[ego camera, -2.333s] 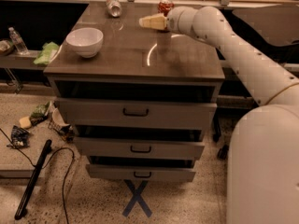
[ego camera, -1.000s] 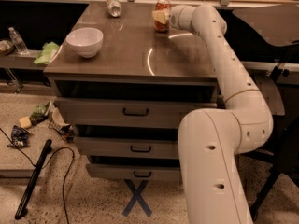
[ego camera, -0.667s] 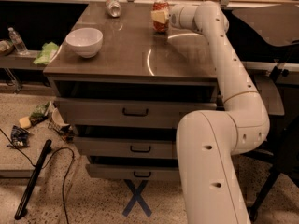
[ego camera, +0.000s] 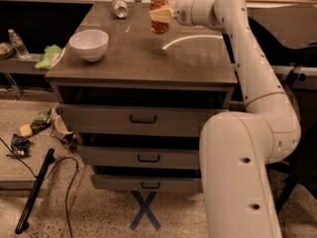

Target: Move coke can near white bowl

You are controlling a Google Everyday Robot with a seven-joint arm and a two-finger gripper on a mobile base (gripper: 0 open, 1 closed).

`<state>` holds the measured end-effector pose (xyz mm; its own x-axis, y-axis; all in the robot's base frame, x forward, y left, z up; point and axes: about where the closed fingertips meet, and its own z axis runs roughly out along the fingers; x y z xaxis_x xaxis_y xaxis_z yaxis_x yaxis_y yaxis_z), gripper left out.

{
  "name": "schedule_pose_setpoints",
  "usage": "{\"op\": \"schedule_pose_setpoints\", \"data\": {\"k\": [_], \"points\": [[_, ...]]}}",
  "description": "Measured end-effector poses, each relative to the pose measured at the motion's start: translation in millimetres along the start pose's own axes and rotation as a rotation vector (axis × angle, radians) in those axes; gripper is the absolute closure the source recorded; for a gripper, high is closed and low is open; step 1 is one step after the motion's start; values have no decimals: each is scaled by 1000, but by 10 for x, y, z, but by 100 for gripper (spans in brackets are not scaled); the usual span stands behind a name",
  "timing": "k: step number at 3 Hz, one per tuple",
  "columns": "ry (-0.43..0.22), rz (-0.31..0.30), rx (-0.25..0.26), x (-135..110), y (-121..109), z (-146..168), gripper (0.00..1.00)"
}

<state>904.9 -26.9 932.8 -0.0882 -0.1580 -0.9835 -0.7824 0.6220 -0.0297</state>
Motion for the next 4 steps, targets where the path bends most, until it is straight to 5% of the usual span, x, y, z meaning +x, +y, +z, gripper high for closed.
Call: {"op": "schedule_pose_setpoints", "data": {"k": [1,2,3,4], "points": [[-35,70,-110,41,539,106,100],[-46,107,-147,132,883,108,100],[-32,137,-182,294,1247,131,83],[-53,134,-209,349,1536,238,52]]}}
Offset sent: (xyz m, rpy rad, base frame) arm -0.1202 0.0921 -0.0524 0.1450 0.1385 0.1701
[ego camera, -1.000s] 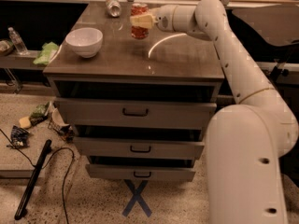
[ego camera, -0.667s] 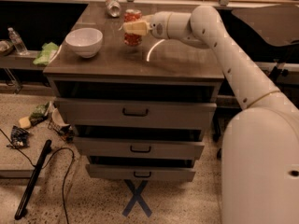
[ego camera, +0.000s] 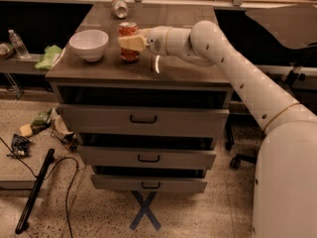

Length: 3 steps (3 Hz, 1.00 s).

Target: Move coke can near white bowl

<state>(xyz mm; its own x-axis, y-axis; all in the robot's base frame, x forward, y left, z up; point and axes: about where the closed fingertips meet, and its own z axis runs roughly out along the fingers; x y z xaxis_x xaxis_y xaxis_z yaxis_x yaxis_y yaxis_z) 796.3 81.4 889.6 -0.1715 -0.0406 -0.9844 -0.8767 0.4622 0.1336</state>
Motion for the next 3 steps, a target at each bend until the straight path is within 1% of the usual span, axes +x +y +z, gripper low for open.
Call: {"op": "schedule_pose_setpoints", "data": {"k": [2,3], "points": [[-72,-44,-22,-100,198,208,5],[-85,-55,-18,-128,229,217,0]]}}
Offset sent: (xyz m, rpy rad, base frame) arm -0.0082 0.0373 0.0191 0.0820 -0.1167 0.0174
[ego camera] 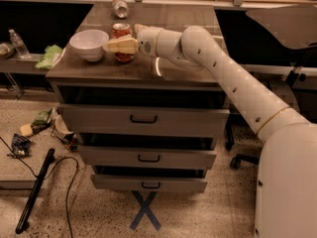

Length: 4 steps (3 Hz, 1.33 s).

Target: Move coke can near white bowl

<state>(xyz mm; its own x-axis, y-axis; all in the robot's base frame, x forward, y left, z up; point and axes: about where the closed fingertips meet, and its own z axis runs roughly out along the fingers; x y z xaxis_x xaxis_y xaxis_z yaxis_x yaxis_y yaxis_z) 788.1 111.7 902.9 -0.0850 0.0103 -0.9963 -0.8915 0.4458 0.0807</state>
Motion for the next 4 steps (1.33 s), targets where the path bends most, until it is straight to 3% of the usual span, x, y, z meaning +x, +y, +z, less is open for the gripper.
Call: {"op": "schedule_pose_setpoints", "data": {"k": [1,2,4], "points": [[18,-19,30,-28,-86,-153,0],[79,-55,140,-28,-417,-570,0],[96,-120,485,-331,-1145,-1523,0]]}}
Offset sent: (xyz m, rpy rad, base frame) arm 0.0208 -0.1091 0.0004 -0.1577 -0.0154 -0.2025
